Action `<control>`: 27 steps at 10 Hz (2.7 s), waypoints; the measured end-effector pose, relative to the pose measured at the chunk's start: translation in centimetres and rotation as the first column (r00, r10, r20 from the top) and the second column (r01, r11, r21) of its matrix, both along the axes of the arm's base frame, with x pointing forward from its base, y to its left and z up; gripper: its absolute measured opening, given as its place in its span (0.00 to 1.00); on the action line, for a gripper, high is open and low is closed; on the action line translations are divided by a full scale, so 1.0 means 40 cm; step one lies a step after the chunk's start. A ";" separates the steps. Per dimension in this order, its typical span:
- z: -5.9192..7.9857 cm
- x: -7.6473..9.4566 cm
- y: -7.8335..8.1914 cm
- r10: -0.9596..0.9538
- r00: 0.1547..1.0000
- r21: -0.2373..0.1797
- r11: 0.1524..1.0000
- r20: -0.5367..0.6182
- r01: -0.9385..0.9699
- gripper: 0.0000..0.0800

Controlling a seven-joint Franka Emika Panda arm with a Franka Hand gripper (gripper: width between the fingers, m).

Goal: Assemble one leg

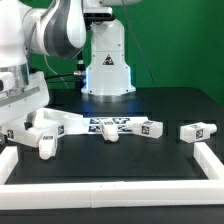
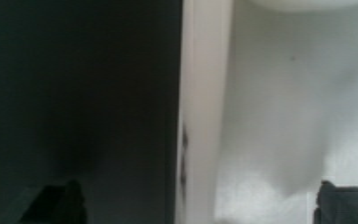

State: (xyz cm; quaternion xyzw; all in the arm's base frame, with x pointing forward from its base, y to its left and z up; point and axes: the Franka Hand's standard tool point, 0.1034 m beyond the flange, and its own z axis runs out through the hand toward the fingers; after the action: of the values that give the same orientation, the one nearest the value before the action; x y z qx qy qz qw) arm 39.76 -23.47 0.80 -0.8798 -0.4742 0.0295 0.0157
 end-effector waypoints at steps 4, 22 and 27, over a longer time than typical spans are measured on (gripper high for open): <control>0.000 -0.001 -0.001 -0.001 1.000 0.000 1.000 0.000 0.001 0.31; 0.199 0.330 0.338 -0.818 0.575 -0.117 0.573 -0.022 0.811 0.07; 0.178 0.363 0.346 -0.835 0.550 -0.122 0.549 -0.033 0.827 0.07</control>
Offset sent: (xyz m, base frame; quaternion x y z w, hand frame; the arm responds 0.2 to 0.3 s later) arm 0.0000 0.0000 0.0000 0.0000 0.0000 0.0000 1.0000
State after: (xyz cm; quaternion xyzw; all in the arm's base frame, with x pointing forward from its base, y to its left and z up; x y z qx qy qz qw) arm 54.30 -9.62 7.90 -0.9969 0.0009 0.0788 0.0077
